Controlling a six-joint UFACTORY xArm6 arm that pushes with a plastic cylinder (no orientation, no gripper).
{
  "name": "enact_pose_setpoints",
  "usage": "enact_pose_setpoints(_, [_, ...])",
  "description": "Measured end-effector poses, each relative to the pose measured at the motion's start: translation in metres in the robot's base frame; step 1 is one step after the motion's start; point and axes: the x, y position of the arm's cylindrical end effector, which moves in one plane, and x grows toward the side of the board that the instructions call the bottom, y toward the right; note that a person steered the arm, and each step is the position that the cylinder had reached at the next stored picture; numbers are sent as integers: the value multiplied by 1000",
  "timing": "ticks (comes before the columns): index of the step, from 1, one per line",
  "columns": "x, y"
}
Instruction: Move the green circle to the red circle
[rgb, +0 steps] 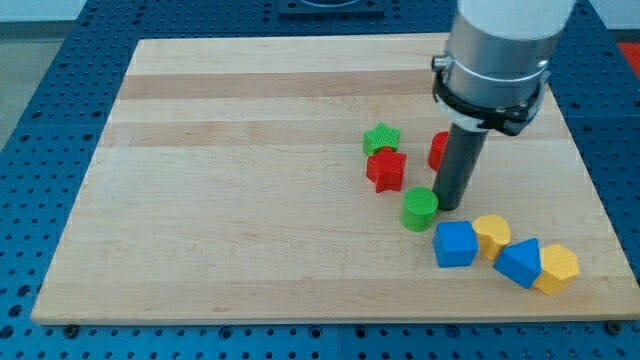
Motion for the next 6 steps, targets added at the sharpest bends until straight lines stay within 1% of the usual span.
enact_pose_setpoints(1, [13, -22])
enact_pose_setpoints(2, [13, -23])
enact_pose_setpoints(3, [23, -28])
enact_pose_setpoints(6, [76, -47])
